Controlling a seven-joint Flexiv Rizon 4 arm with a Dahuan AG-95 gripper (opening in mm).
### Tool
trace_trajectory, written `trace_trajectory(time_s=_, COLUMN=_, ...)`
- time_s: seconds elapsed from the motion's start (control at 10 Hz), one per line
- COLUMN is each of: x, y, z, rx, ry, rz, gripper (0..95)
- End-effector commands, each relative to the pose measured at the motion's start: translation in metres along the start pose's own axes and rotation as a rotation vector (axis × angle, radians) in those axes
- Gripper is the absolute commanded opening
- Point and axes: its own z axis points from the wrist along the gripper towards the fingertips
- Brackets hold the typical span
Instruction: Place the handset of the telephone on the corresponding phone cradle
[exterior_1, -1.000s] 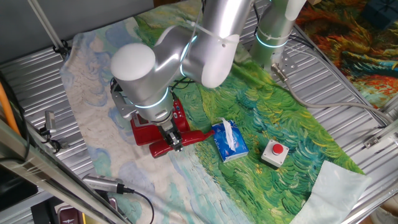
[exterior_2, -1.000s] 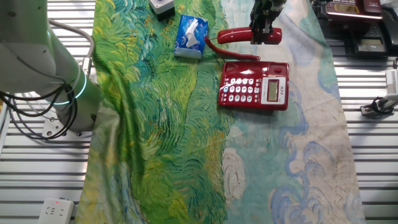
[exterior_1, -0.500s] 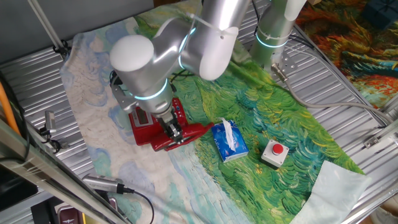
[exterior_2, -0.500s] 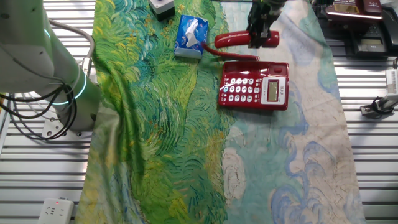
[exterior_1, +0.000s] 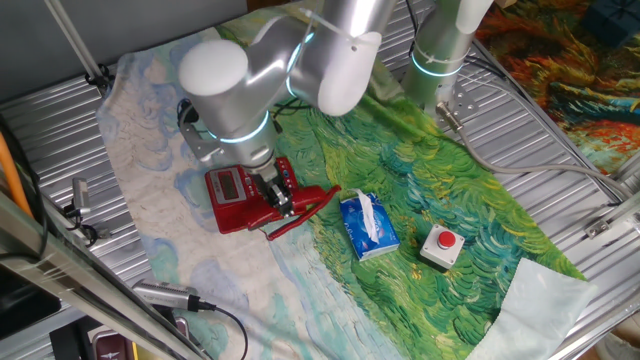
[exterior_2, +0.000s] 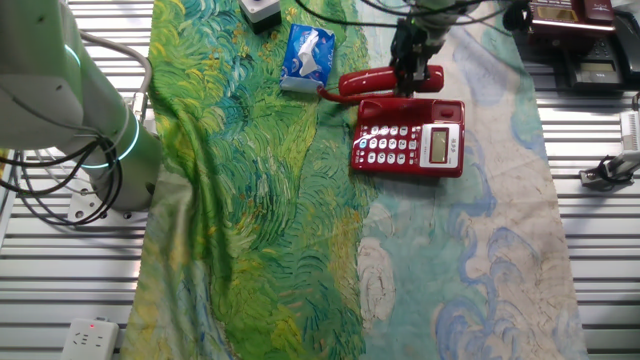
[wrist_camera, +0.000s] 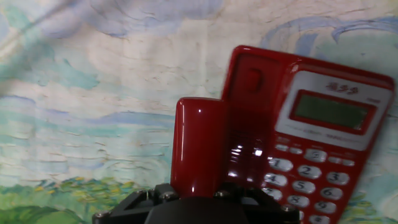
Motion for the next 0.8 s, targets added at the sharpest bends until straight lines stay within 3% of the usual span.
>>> trace_trajectory(time_s=0.1, x=-0.003, y=-0.001, z=0.001, rx=0.027, ry=0.003, rz=0.036, gripper=0.0)
trace_trajectory(time_s=0.2, x=-0.006, y=-0.002, z=0.003, rx=0.066, ry=0.000, rz=0.024, gripper=0.0)
trace_trajectory(time_s=0.3, x=-0.010, y=-0.004, z=0.005, rx=0.076, ry=-0.015, rz=0.013, gripper=0.0)
trace_trajectory(time_s=0.4, x=-0.013, y=-0.005, z=0.005, rx=0.117, ry=-0.021, rz=-0.014, gripper=0.0)
trace_trajectory(time_s=0.6, x=-0.020, y=-0.006, z=0.004, rx=0.142, ry=-0.028, rz=-0.037, gripper=0.0)
trace_trajectory(time_s=0.8, x=-0.024, y=-0.007, z=0.002, rx=0.138, ry=-0.028, rz=-0.027, gripper=0.0)
